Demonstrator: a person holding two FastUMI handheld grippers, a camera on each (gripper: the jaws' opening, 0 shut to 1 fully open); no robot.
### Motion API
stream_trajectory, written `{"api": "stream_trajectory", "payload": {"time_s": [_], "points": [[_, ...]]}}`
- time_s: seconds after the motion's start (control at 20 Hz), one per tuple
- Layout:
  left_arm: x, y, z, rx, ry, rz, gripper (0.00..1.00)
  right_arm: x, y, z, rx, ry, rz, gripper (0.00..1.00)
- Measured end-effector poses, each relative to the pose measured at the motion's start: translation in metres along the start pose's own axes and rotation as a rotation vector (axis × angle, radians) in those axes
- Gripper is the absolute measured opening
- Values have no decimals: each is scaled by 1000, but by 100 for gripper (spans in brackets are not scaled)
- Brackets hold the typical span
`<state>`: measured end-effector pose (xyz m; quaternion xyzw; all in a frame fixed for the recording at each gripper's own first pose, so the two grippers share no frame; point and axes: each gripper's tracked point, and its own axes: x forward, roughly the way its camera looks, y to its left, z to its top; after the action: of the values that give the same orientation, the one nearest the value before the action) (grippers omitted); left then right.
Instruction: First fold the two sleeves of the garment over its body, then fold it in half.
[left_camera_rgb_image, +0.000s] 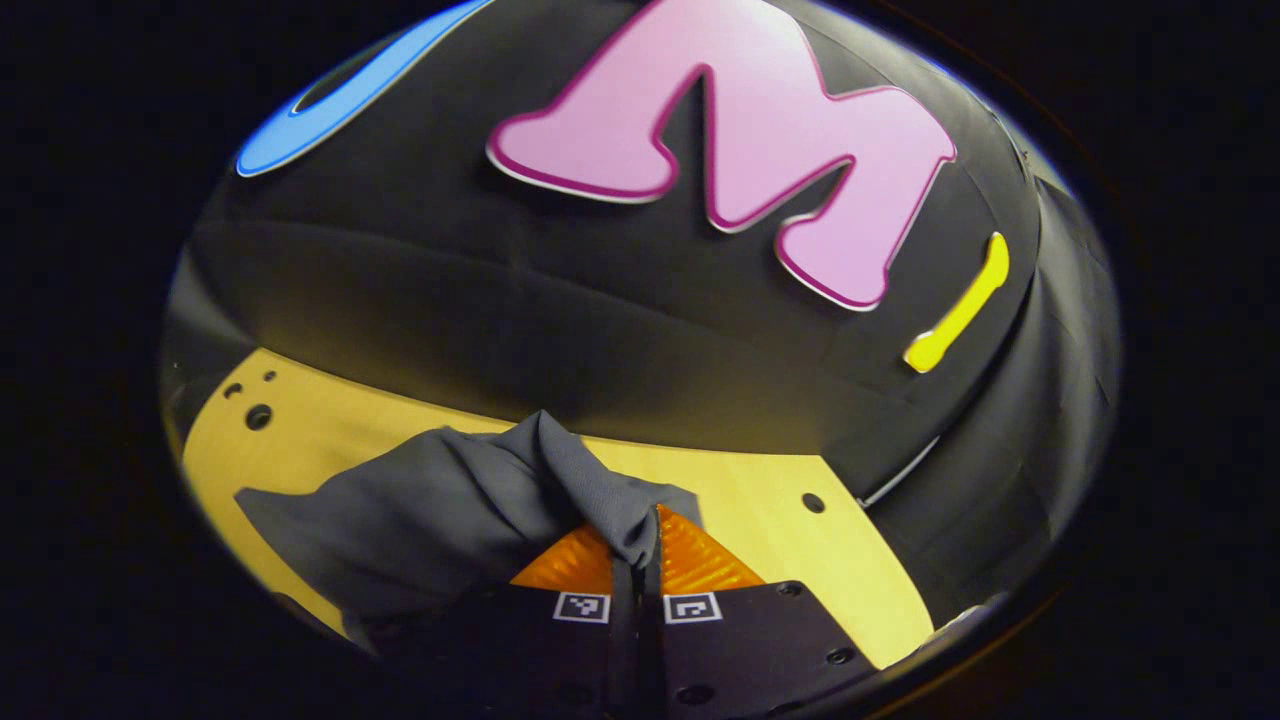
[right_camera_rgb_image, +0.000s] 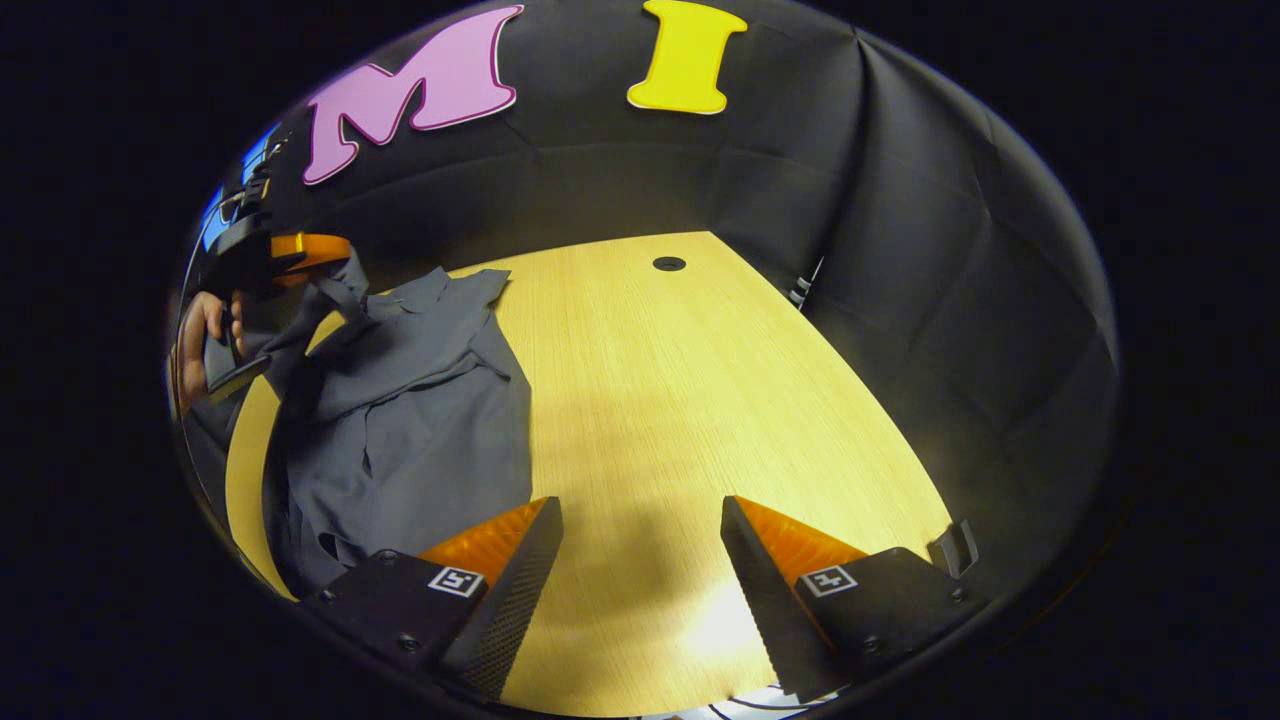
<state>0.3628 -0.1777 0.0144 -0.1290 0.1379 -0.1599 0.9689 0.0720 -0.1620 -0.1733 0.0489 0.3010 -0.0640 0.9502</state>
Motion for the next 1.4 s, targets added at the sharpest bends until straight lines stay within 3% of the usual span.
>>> {"api": "stream_trajectory", "payload": {"time_s": [0.2,0.45,0.5,0.65,0.7,0.8,0.95,1.1,1.4], "points": [[25,-24,-25,28,53,-18,6,4,1,-2,15,4,7,98],[49,-45,-62,11,135,-22,18,4,-1,-4,20,13,16,98],[48,-49,-64,6,142,-31,26,4,0,-4,18,12,18,98],[37,-57,-60,10,133,-67,63,3,3,-6,16,14,26,99],[30,-56,-57,24,125,-70,68,3,6,-6,17,13,30,99],[13,-46,-52,77,104,-45,95,3,13,-7,15,13,38,100],[-29,-16,-50,156,81,30,96,2,31,-11,6,22,75,100],[-85,20,-67,172,93,90,96,2,52,-14,-16,32,117,100],[-196,91,-150,71,213,214,96,1,94,-34,-54,68,195,100]]}}
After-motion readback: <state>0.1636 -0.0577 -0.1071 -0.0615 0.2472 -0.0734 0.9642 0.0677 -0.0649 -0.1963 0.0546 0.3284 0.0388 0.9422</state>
